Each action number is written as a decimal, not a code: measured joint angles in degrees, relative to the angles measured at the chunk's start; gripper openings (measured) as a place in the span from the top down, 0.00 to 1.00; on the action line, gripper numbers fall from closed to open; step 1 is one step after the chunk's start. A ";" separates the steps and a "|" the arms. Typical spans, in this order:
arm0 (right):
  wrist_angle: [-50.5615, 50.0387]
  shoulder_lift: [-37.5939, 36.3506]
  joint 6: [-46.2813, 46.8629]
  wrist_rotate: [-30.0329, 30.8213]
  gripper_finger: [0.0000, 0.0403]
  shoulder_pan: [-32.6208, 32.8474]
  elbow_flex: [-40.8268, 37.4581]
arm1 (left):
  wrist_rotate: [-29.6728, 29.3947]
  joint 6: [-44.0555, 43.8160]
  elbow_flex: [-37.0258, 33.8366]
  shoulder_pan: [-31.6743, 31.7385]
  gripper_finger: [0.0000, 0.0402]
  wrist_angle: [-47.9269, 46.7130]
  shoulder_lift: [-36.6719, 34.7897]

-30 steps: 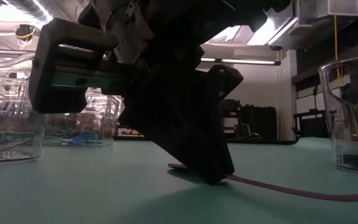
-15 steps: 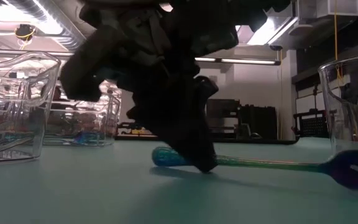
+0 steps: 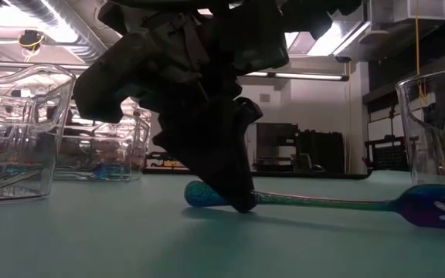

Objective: Sort silverware by color (type)
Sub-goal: Put the blue fork into the top transparent bin

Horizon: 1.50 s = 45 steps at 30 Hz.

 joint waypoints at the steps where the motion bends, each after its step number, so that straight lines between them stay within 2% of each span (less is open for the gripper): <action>1: 0.00 -0.01 0.00 0.00 0.54 0.00 0.00 | -0.09 0.00 0.00 -0.03 0.96 -0.01 -0.02; 12: 0.31 0.00 0.00 -1.56 0.54 0.00 0.00 | -0.04 -1.42 -0.02 -0.05 0.99 -0.82 -0.87; 22: -1.88 0.00 0.02 -4.07 0.54 0.04 5.22 | 0.29 -3.41 -0.02 -0.05 1.00 -5.59 -9.42; 34: -19.76 -0.02 2.40 -4.03 0.54 0.02 18.80 | -1.17 -9.65 0.02 -0.62 1.00 -22.94 -26.80; 45: -23.88 -0.09 12.27 -4.14 0.54 0.04 24.65 | -13.02 -22.20 0.02 -2.10 1.00 -42.63 -42.41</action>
